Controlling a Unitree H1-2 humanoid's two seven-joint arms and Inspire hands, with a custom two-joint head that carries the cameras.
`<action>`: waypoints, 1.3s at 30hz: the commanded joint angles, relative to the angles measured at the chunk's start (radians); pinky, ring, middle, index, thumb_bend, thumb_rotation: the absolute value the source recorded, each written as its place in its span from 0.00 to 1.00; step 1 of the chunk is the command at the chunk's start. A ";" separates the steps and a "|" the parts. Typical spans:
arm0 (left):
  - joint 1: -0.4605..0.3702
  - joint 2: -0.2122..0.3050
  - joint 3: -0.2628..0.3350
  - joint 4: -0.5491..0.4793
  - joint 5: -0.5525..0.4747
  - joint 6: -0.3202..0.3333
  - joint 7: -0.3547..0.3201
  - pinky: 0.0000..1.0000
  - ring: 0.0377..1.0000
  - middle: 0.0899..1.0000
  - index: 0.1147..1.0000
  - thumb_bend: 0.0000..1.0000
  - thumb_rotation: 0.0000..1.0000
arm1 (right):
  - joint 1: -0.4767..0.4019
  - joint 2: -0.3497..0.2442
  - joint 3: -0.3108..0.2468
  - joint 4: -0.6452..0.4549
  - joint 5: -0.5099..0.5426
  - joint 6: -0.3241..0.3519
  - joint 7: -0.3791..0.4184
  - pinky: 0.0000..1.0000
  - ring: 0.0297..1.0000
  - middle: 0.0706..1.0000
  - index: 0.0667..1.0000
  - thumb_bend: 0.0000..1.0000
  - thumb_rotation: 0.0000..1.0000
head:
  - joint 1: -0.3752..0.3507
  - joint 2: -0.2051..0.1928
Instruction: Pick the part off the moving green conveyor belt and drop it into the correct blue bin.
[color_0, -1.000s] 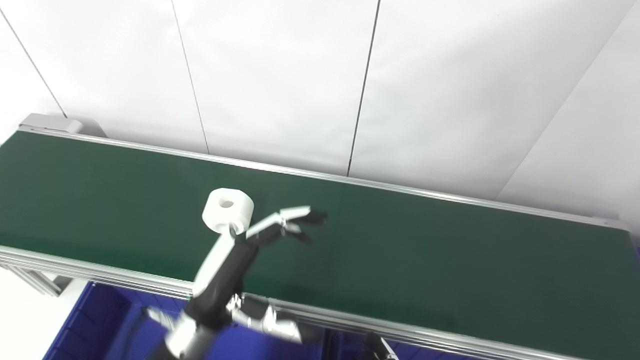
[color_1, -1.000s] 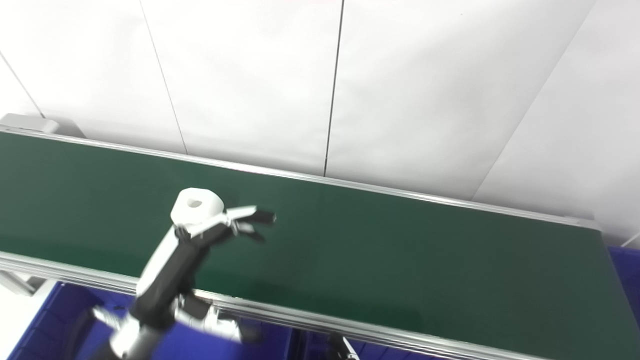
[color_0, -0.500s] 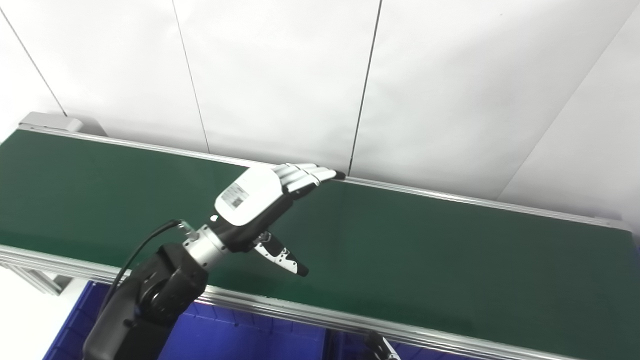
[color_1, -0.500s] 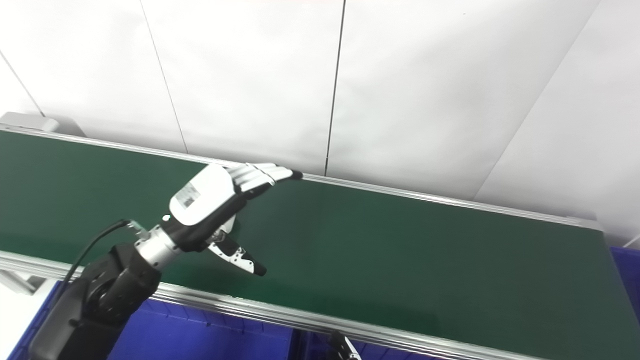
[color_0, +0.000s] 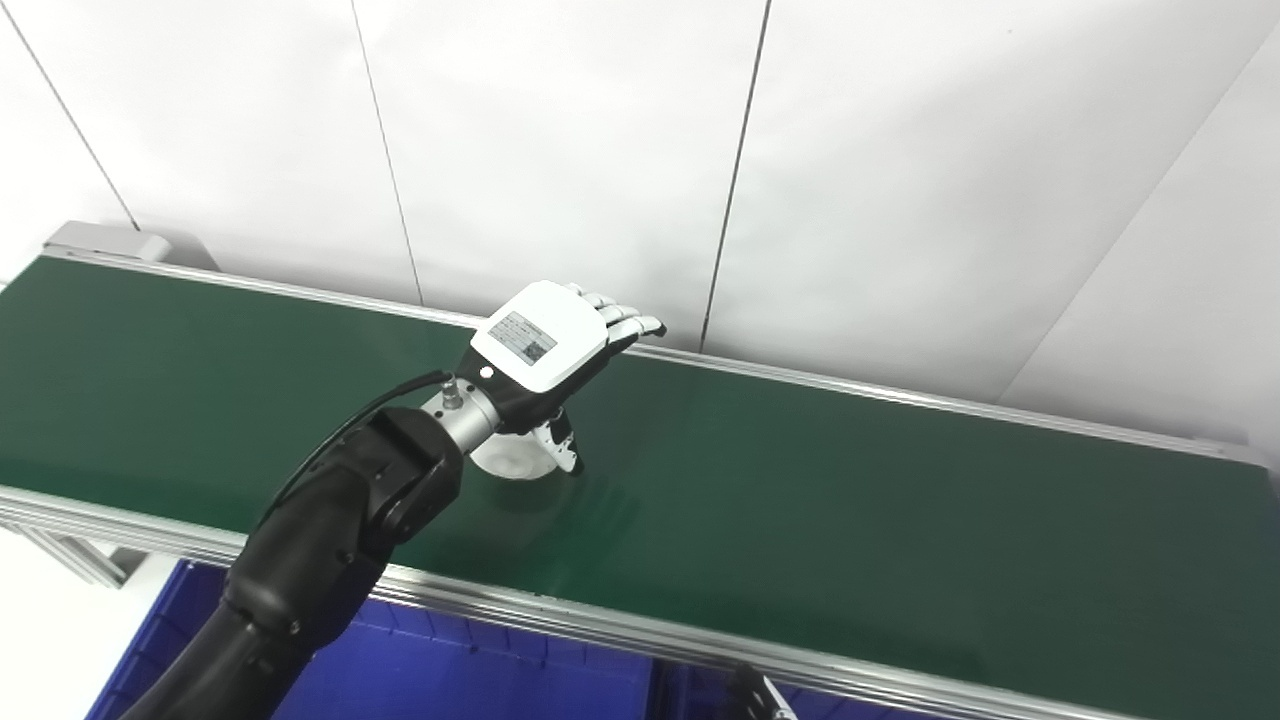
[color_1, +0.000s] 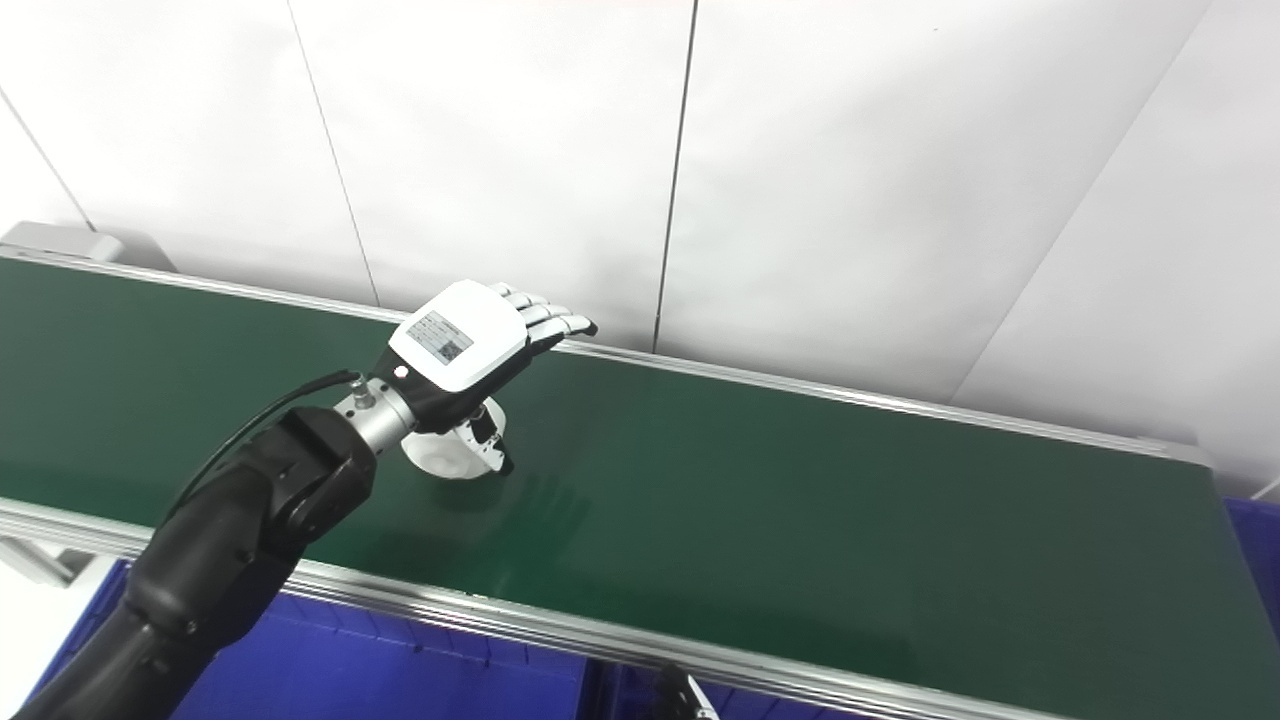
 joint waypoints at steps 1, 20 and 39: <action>-0.051 0.024 0.001 0.008 0.008 0.031 0.037 0.76 0.79 0.81 0.81 1.00 0.16 | -0.003 0.007 0.008 -0.012 0.014 -0.062 0.018 0.83 0.88 0.89 0.92 0.94 0.98 | 0.001 0.001; -0.119 0.045 -0.063 0.027 -0.110 0.238 -0.410 0.71 0.81 0.84 0.81 1.00 0.28 | 0.018 0.013 0.004 -0.040 0.021 -0.055 0.042 0.82 0.88 0.89 0.92 0.92 0.97 | -0.008 0.023; -0.106 -0.074 -0.126 0.224 -0.245 0.256 -0.246 0.64 0.75 0.78 0.74 0.93 0.21 | 0.029 0.030 0.007 -0.055 0.009 -0.054 0.041 0.81 0.87 0.89 0.91 0.90 0.96 | -0.033 0.040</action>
